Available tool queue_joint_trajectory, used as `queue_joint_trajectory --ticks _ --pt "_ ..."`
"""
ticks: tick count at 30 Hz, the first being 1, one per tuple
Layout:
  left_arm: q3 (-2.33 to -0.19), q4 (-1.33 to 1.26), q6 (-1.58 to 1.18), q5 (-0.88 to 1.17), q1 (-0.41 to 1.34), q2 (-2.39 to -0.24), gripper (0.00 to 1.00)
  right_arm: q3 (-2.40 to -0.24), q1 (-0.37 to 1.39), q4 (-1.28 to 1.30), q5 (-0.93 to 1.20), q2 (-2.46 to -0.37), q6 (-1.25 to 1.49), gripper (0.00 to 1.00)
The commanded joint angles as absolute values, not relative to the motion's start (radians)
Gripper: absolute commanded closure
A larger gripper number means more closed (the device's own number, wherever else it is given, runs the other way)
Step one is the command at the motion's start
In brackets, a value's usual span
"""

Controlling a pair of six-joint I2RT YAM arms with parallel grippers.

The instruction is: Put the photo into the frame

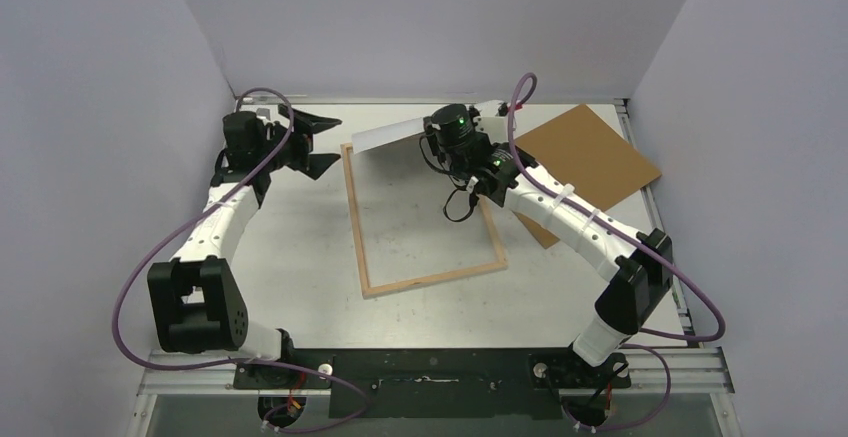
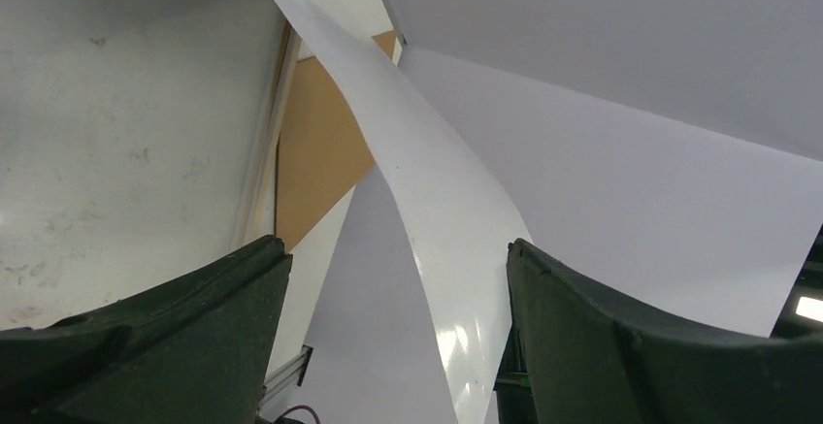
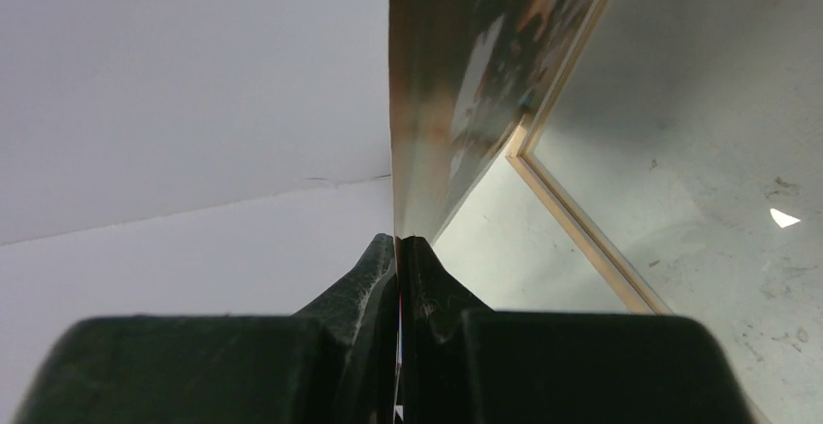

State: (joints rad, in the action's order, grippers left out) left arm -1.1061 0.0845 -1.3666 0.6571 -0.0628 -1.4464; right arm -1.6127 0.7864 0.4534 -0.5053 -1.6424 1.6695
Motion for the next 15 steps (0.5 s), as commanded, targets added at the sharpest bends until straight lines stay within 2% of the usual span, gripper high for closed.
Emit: queue_joint_trajectory --ticks 1,6,10,15 --pt "-1.062 -0.066 -1.468 0.675 -0.051 -1.464 0.22 -1.576 0.782 0.424 -0.49 -1.588 1.702 1.0" --pt "-1.069 0.02 -1.365 0.668 -0.053 -1.477 0.27 -1.502 0.781 0.412 -0.461 -1.553 1.674 1.0" --pt "-1.049 0.155 -1.23 0.655 -0.069 -1.476 0.28 -1.404 0.778 0.42 -0.423 -1.494 1.669 1.0" --pt "-0.981 0.179 -1.138 0.658 -0.101 -1.483 0.29 -1.264 0.777 0.428 -0.39 -1.414 1.695 1.0"
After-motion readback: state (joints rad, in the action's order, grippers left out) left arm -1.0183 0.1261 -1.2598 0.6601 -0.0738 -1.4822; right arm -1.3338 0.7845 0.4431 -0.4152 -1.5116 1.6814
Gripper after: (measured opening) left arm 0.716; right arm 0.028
